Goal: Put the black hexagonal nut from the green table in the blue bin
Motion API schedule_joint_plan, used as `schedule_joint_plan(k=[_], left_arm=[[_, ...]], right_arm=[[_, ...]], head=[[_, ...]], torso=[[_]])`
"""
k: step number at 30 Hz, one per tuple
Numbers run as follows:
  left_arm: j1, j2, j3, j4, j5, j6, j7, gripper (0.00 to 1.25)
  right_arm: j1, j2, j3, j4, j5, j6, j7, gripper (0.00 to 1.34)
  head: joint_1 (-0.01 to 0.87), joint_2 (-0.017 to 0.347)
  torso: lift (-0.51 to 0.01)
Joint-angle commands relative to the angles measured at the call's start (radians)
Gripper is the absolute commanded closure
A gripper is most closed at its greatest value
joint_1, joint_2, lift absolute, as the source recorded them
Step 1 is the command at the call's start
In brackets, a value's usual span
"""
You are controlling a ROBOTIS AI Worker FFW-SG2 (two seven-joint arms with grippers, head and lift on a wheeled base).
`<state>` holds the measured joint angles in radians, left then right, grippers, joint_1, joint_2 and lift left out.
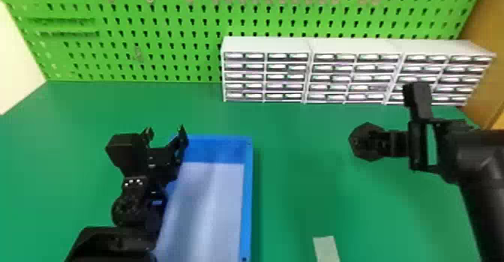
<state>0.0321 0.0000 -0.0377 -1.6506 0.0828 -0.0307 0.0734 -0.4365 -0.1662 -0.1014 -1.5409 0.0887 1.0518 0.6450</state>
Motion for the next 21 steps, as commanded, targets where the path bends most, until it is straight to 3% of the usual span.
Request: schedule_joint_plan(k=[1,4,10,16,21], left_arm=[[0.000,-0.003,0.001,0.000,0.000,0.000,0.000,0.51],[0.000,-0.003,0.001,0.000,0.000,0.000,0.000,0.51],[0.000,-0.003,-0.001,0.000,-0.001,0.000,0.000,0.51],[0.000,-0.003,-0.002,0.002,-0.005,0.000,0.000,0.51],[0.000,-0.003,-0.002,0.005,-0.006,0.000,0.000,0.51]], right_arm=[[0.021,0.001,-0.007,-0.054,-0.050,-0.042,-0.001,1.02],[0.036,0.004,-0.009,-0.087,-0.081,-0.056,-0.010,1.02],[0.078,0.010,-0.017,-0.143,-0.199,-0.133,-0.111,1.02],[0.120,0.014,-0.020,-0.199,-0.259,-0.205,-0.211,1.02],[0.134,0.016,-0.021,-0.214,-0.265,-0.217,-0.249,1.02]], head=[[0.657,0.057],[0.657,0.057],[0.657,0.057],[0.657,0.057],[0.657,0.057]], torso=[[-0.095],[-0.095],[-0.095],[-0.095],[-0.095]])
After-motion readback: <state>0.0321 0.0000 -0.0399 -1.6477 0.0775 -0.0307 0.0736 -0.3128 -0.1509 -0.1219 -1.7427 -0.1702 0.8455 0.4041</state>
